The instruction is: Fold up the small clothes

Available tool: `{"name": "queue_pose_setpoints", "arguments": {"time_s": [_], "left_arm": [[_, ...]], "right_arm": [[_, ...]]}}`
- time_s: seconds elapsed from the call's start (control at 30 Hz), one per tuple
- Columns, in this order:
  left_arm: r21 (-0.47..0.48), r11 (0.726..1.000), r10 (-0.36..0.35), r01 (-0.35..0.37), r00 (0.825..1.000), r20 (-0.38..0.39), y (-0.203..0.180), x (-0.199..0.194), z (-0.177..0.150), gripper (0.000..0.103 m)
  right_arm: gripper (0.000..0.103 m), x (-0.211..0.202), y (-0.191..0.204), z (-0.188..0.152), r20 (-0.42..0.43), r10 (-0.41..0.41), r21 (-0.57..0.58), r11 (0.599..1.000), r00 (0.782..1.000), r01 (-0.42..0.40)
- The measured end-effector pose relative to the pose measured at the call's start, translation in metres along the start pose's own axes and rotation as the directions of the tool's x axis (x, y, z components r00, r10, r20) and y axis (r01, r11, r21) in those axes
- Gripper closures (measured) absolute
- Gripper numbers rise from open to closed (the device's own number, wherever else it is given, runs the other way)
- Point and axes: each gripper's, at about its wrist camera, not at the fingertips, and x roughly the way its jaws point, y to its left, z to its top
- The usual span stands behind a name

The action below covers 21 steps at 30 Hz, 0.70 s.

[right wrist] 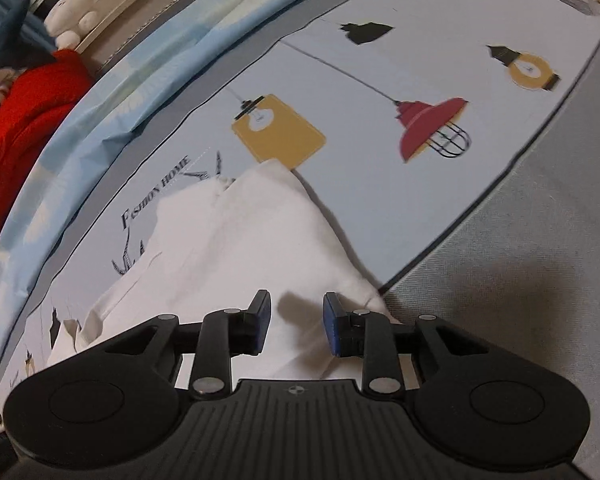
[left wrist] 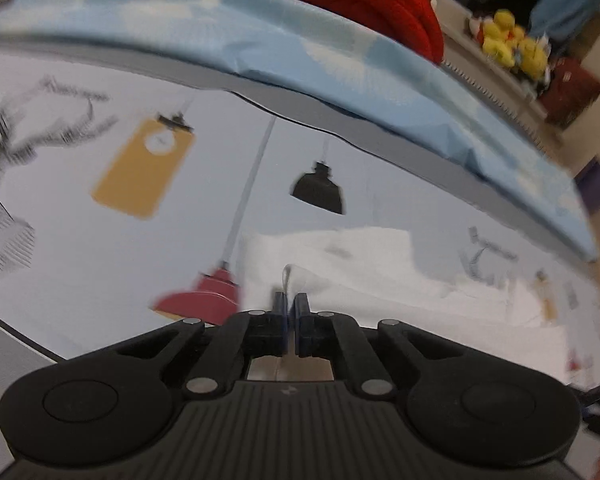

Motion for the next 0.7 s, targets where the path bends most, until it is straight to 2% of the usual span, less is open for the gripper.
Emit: {"name": "queue_pose_setpoints", "arguments": {"time_s": [0.07, 0.1, 0.17, 0.23, 0.27, 0.3, 0.33, 0.4, 0.43, 0.47, 0.5, 0.53, 0.57, 0.63, 0.7], "left_arm": [[0.017, 0.996, 0.086, -0.086, 0.996, -0.031, -0.002, -0.004, 0.002, 0.096], [0.032, 0.995, 0.093, -0.092, 0.996, -0.01, -0.005, -0.012, 0.001, 0.094], [0.047, 0.998, 0.044, -0.045, 0.999, 0.024, -0.014, -0.025, -0.004, 0.094], [0.082, 0.993, -0.073, 0.079, 0.995, -0.064, -0.023, -0.016, -0.02, 0.094], [0.097, 0.992, -0.07, 0.083, 0.99, -0.126, -0.025, -0.004, -0.03, 0.094], [0.117, 0.993, 0.0, 0.023, 0.981, -0.192, -0.023, 0.01, -0.041, 0.095], [0.117, 0.993, 0.041, -0.017, 0.976, -0.213, -0.018, 0.015, -0.047, 0.101], [0.074, 0.997, 0.019, -0.005, 0.983, -0.185, -0.014, 0.002, -0.045, 0.098], [0.084, 0.996, 0.014, -0.002, 0.989, -0.15, -0.016, -0.011, -0.042, 0.089], [0.114, 0.993, 0.011, 0.002, 0.994, -0.112, -0.02, -0.026, -0.041, 0.085], [0.138, 0.99, 0.019, -0.004, 0.994, -0.109, -0.024, -0.037, -0.041, 0.082], [0.162, 0.987, 0.032, -0.013, 0.993, -0.112, -0.028, -0.049, -0.041, 0.082], [0.188, 0.982, 0.034, -0.015, 0.994, -0.1, -0.031, -0.066, -0.042, 0.082], [0.227, 0.974, 0.006, 0.003, 0.999, -0.04, -0.034, -0.108, -0.051, 0.078], [0.237, 0.971, -0.031, 0.027, 0.999, 0.014, -0.03, -0.15, -0.068, 0.076]], "right_arm": [[0.073, 0.001, 0.001, -0.002, 0.006, -0.036, -0.005, 0.999, 0.999, 0.036], [0.074, -0.003, 0.001, -0.002, 0.013, -0.037, -0.003, 0.999, 0.999, 0.037], [0.074, -0.005, 0.004, -0.002, 0.025, -0.033, -0.028, 0.999, 0.999, 0.033], [0.074, 0.0, 0.001, -0.003, 0.011, -0.057, -0.061, 0.996, 0.998, 0.058], [0.074, 0.002, -0.002, -0.004, -0.003, -0.059, -0.056, 0.997, 0.998, 0.059], [0.077, 0.002, -0.005, -0.005, -0.008, -0.057, -0.051, 0.997, 0.998, 0.057], [0.078, 0.0, -0.007, -0.006, -0.01, -0.053, -0.052, 0.997, 0.999, 0.052], [0.082, -0.008, -0.013, -0.011, -0.022, -0.059, -0.049, 0.997, 0.998, 0.058], [0.088, -0.014, -0.017, -0.013, -0.021, -0.075, -0.043, 0.996, 0.997, 0.074], [0.088, -0.023, -0.021, -0.015, -0.008, -0.114, -0.058, 0.992, 0.993, 0.113], [0.086, -0.034, -0.022, -0.016, 0.025, -0.184, -0.105, 0.977, 0.983, 0.186], [0.083, -0.048, -0.024, -0.017, 0.076, -0.241, -0.15, 0.956, 0.967, 0.25], [0.081, -0.065, -0.026, -0.017, 0.13, -0.261, -0.177, 0.943, 0.957, 0.281], [0.081, -0.107, -0.032, -0.017, 0.202, -0.208, -0.181, 0.953, 0.957, 0.245], [0.08, -0.155, -0.035, -0.028, 0.266, -0.104, -0.199, 0.967, 0.958, 0.16]]}}
